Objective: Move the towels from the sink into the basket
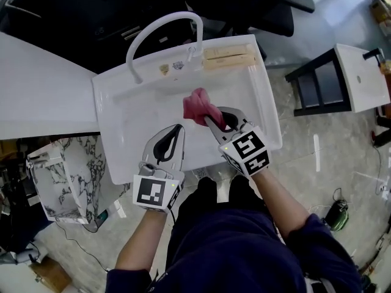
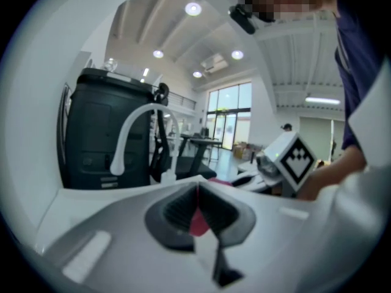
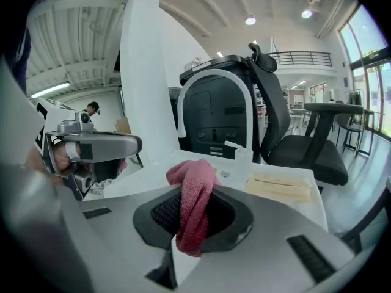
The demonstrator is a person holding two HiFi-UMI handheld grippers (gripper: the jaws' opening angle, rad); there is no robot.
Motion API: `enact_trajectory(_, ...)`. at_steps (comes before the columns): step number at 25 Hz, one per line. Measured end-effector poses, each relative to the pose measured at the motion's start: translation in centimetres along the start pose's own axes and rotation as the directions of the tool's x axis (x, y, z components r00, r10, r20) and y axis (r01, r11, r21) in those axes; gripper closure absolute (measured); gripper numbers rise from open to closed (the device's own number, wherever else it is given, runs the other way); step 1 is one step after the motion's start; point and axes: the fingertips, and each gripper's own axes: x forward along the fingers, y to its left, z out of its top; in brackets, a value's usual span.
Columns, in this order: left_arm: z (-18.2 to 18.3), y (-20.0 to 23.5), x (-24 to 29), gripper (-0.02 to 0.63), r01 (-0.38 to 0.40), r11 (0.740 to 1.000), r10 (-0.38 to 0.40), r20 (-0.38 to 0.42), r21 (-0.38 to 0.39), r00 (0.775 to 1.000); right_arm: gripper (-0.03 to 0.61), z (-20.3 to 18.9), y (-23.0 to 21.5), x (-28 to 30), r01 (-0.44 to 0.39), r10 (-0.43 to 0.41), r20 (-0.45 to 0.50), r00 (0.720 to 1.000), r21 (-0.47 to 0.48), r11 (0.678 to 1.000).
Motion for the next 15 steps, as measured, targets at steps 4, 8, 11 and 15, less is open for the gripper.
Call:
enact_trajectory(4,0.6,-2.3,1.5,0.606,0.042,0.999,-0.042,-0.003,0.018,0.999,0.529,-0.7,-1.8,-2.5,0.039,-0.039,0.011,0.999,0.025,0.999)
enact_trajectory(8,0.9,-5.0,3.0,0.606,0.08,0.996,-0.08,-0.005,0.033,0.997,0.529,-1.5,-3.7,-5.1,0.074,-0.076,0.028,0.997,0.048,0.996)
enact_trajectory(11,1.1,-7.1,4.2,0.606,0.104,0.994,-0.103,-0.008,0.04,0.995,0.529,-2.0,-5.2,-7.1,0.097,-0.1,0.039,0.994,0.062,0.993)
enact_trajectory(15,1.4,-9.9,5.7,0.606,0.137,0.989,-0.137,-0.012,0.051,0.991,0.529,-2.6,-7.1,-9.7,0.128,-0.133,0.055,0.99,0.077,0.989)
